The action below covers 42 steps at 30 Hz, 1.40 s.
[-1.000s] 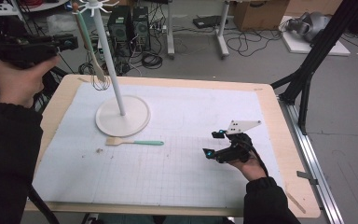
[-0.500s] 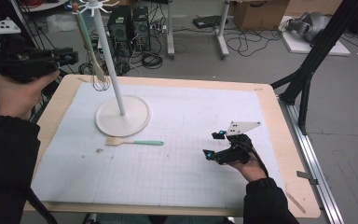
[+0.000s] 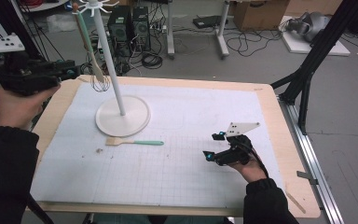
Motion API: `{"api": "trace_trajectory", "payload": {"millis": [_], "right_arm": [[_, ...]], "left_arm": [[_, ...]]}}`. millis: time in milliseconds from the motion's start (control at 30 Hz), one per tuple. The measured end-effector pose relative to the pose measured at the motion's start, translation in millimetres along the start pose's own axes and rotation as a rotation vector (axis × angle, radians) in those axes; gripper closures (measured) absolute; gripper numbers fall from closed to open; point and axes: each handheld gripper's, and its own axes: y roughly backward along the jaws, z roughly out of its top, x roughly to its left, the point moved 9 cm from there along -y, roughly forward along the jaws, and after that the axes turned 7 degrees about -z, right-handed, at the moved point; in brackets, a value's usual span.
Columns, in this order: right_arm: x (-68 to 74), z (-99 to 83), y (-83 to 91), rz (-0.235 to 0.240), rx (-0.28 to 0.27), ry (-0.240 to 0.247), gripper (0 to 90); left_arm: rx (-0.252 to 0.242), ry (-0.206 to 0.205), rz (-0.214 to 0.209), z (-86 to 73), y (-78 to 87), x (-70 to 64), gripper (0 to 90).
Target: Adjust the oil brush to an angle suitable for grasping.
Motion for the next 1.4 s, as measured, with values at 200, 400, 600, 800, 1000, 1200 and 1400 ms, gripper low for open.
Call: {"api": "trace_trajectory", "payload": {"millis": [200, 400, 600, 800, 1000, 1200, 1400], "right_arm": [[1.6, -1.4, 1.0, -0.004, 0.004, 0.008, 20.4], [4.0, -2.4, -0.8, -0.006, 0.015, 0.014, 20.5], [5.2, -3.2, 1.1, -0.011, 0.02, 0.02, 20.5], [3.8, -5.2, 4.7, -0.022, 0.018, 0.017, 20.5], [3.5, -5.6, 5.7, -0.019, 0.019, 0.02, 20.5], [1.3, -6.1, 7.6, -0.026, 0.015, 0.013, 20.5], [2.0, -6.5, 7.1, -0.023, 0.017, 0.018, 20.5]], "left_arm": [[0.032, -0.018, -0.026, -17.2, -2.8, -5.5, 64.6], [0.031, -0.007, -0.039, -38.5, -1.5, -7.0, 63.8], [0.037, -0.004, -0.077, -56.3, -5.0, -12.8, 63.1], [0.052, -0.039, -0.123, -64.8, -14.9, -26.3, 62.9], [0.071, -0.038, -0.142, -79.5, -24.7, -27.5, 62.1], [0.091, -0.058, -0.159, -94.7, -37.8, -30.0, 61.1], [0.124, -0.092, -0.17, -110.9, -47.8, -30.1, 61.0]]}}
